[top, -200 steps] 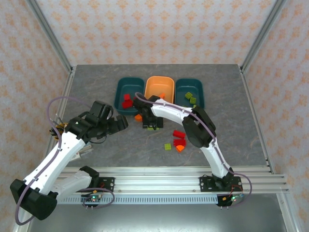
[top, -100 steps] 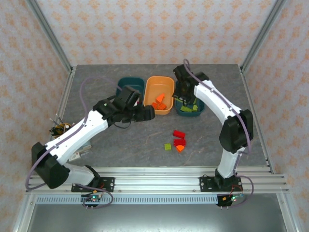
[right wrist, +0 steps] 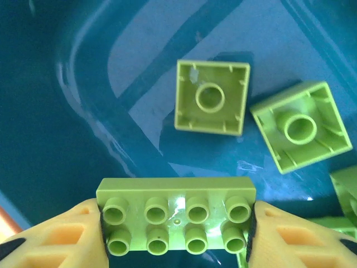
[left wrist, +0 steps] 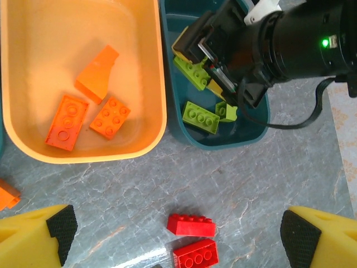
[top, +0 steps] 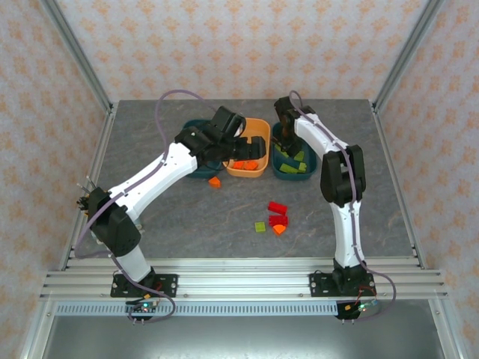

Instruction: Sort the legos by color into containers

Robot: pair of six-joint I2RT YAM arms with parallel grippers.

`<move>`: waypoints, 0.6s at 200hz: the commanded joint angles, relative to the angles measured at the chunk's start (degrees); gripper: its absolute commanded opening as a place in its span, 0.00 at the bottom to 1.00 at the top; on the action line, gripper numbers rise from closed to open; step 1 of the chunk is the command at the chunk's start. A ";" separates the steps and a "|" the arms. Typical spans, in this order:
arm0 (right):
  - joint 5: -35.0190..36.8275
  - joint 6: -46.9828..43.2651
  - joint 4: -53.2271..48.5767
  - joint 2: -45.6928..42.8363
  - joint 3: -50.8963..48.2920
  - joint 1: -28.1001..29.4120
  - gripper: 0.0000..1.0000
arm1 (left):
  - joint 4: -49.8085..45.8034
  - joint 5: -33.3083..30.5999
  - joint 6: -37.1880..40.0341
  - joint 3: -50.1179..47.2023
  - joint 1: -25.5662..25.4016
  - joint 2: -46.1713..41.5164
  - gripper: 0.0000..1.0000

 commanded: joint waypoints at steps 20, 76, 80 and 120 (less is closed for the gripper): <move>-1.45 3.16 -1.85 2.76 1.54 -1.44 0.56 | -0.57 -1.27 1.10 2.15 -0.60 -0.43 0.97; -1.27 1.92 -2.78 2.73 3.73 -1.44 0.73 | -0.96 -1.94 0.59 -1.20 -0.60 -2.89 0.97; -1.11 1.67 -2.98 2.70 4.02 -1.50 0.74 | -0.97 -2.03 0.47 -1.43 -0.60 -3.07 0.96; 0.49 -0.51 -4.62 -0.58 5.71 -1.35 0.79 | -1.99 -3.51 -0.45 -3.98 -0.60 -5.63 0.96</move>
